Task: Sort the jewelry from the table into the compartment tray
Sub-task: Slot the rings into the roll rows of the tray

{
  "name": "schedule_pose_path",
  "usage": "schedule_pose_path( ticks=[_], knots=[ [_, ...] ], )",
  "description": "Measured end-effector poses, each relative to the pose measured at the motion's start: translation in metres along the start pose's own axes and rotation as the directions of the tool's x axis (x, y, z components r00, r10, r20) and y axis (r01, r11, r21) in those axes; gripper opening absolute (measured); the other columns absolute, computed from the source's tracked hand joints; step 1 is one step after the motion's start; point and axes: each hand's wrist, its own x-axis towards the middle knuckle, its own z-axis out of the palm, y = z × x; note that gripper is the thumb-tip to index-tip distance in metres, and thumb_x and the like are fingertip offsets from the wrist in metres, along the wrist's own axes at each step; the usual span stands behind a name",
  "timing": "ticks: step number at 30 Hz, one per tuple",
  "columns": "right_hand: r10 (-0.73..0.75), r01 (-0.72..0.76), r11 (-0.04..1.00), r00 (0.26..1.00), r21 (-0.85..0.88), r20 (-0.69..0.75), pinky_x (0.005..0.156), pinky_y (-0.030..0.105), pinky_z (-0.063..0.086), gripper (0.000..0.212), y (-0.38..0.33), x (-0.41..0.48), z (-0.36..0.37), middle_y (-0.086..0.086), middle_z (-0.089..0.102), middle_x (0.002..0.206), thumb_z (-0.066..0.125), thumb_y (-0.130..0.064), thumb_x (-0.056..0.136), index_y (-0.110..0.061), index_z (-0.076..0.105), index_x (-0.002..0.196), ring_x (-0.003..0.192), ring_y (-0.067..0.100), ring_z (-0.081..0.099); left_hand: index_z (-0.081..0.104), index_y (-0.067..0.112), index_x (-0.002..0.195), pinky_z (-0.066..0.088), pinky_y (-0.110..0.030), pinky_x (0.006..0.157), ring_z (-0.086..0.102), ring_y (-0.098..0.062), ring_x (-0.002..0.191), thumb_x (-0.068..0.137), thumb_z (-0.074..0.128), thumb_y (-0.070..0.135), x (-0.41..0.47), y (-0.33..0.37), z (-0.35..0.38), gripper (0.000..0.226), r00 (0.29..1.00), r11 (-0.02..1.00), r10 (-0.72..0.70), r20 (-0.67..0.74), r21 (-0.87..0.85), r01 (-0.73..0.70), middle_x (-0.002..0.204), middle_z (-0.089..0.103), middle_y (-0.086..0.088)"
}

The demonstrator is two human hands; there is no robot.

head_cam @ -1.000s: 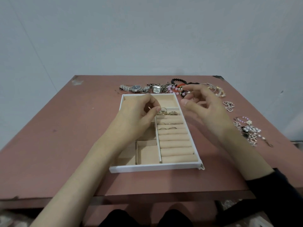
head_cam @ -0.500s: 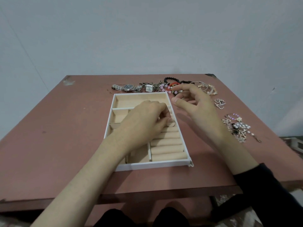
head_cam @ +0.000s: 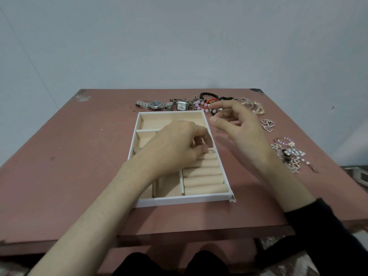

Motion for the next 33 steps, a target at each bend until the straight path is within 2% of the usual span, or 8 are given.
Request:
schedule_pose_path(
  ticks=[3, 8, 15, 19, 25, 28, 30, 33],
  knots=[
    [0.007, -0.007, 1.0, 1.0, 0.016, -0.014, 0.073, 0.032, 0.046, 0.021, -0.001, 0.001, -0.001, -0.006, 0.056, 0.076, 0.064, -0.009, 0.084, -0.024, 0.065, 0.099, 0.072, 0.006, 0.049, 0.07, 0.026, 0.103, 0.042, -0.03, 0.078, 0.052, -0.016, 0.084, 0.084, 0.05, 0.012, -0.007, 0.001, 0.003, 0.03, 0.999, 0.999, 0.038, -0.008, 0.024, -0.037, 0.088, 0.062, 0.003],
    [0.01, -0.009, 1.0, 0.999, 0.019, -0.038, 0.075, 0.031, 0.044, 0.016, 0.001, 0.002, -0.001, -0.008, 0.056, 0.076, 0.064, -0.014, 0.085, -0.022, 0.065, 0.099, 0.075, 0.007, 0.05, 0.07, 0.03, 0.107, 0.043, -0.036, 0.083, 0.048, -0.019, 0.092, 0.073, 0.03, 0.019, -0.012, 0.001, 0.004, 0.054, 0.998, 0.995, 0.064, 0.012, 0.082, -0.064, 0.096, 0.061, 0.001],
    [0.011, -0.01, 1.0, 0.999, 0.022, -0.053, 0.069, 0.015, 0.038, 0.013, 0.004, 0.004, -0.003, 0.001, 0.061, 0.086, 0.061, -0.024, 0.086, -0.024, 0.067, 0.096, 0.081, 0.011, 0.052, 0.073, 0.018, 0.099, 0.052, -0.042, 0.07, 0.054, -0.023, 0.087, 0.074, 0.022, 0.027, -0.022, -0.008, 0.007, 0.058, 0.987, 0.988, 0.13, -0.094, 0.099, -0.12, 0.092, 0.068, 0.002],
    [0.036, -0.031, 0.997, 0.997, 0.073, -0.073, 0.071, 0.022, 0.038, 0.012, 0.004, 0.005, -0.002, -0.002, 0.061, 0.084, 0.061, -0.034, 0.078, -0.032, 0.068, 0.088, 0.079, 0.011, 0.051, 0.077, 0.018, 0.088, 0.053, -0.037, 0.055, 0.056, -0.024, 0.077, 0.075, 0.03, 0.026, -0.027, -0.009, 0.005, 0.049, 0.975, 0.973, 0.181, -0.13, 0.168, -0.159, 0.082, 0.069, 0.005],
    [0.042, -0.029, 0.994, 0.992, 0.107, -0.122, 0.072, 0.02, 0.041, 0.012, -0.001, 0.003, -0.017, -0.002, 0.06, 0.083, 0.059, -0.018, 0.089, -0.026, 0.067, 0.094, 0.072, 0.001, 0.053, 0.074, 0.021, 0.098, 0.05, -0.04, 0.073, 0.044, -0.014, 0.089, 0.074, 0.02, 0.024, -0.023, -0.01, 0.004, 0.059, 0.988, 0.992, 0.07, -0.141, 0.111, -0.054, 0.095, 0.066, 0.007],
    [0.037, -0.028, 0.998, 0.983, 0.054, -0.179, 0.066, 0.018, 0.042, 0.013, -0.003, 0.006, -0.048, 0.002, 0.062, 0.088, 0.059, -0.016, 0.088, -0.027, 0.066, 0.091, 0.077, 0.005, 0.055, 0.071, 0.02, 0.103, 0.038, -0.025, 0.082, 0.05, -0.019, 0.094, 0.082, 0.034, 0.011, -0.01, 0.0, -0.002, 0.044, 0.983, 0.997, 0.035, -0.181, 0.067, -0.023, 0.091, 0.063, 0.007],
    [0.048, -0.055, 0.998, 0.98, -0.028, -0.192, 0.063, 0.017, 0.042, 0.013, -0.001, 0.008, -0.072, 0.006, 0.062, 0.089, 0.061, -0.015, 0.087, -0.027, 0.066, 0.088, 0.076, 0.007, 0.055, 0.068, 0.02, 0.108, 0.028, -0.017, 0.074, 0.051, -0.018, 0.095, 0.089, 0.043, 0.009, 0.007, 0.012, -0.003, 0.033, 0.986, 0.999, 0.023, -0.165, 0.05, -0.015, 0.09, 0.062, 0.007],
    [0.074, -0.121, 0.951, 0.983, -0.283, -0.17, 0.068, 0.024, 0.044, 0.011, 0.012, 0.01, -0.101, 0.002, 0.065, 0.082, 0.065, -0.015, 0.084, -0.025, 0.069, 0.087, 0.074, 0.01, 0.054, 0.067, 0.02, 0.111, 0.035, -0.018, 0.081, 0.057, -0.018, 0.098, 0.089, 0.05, 0.01, 0.04, 0.028, 0.008, 0.03, 0.99, 0.999, 0.042, -0.132, 0.01, -0.041, 0.1, 0.069, 0.003]
  ],
)
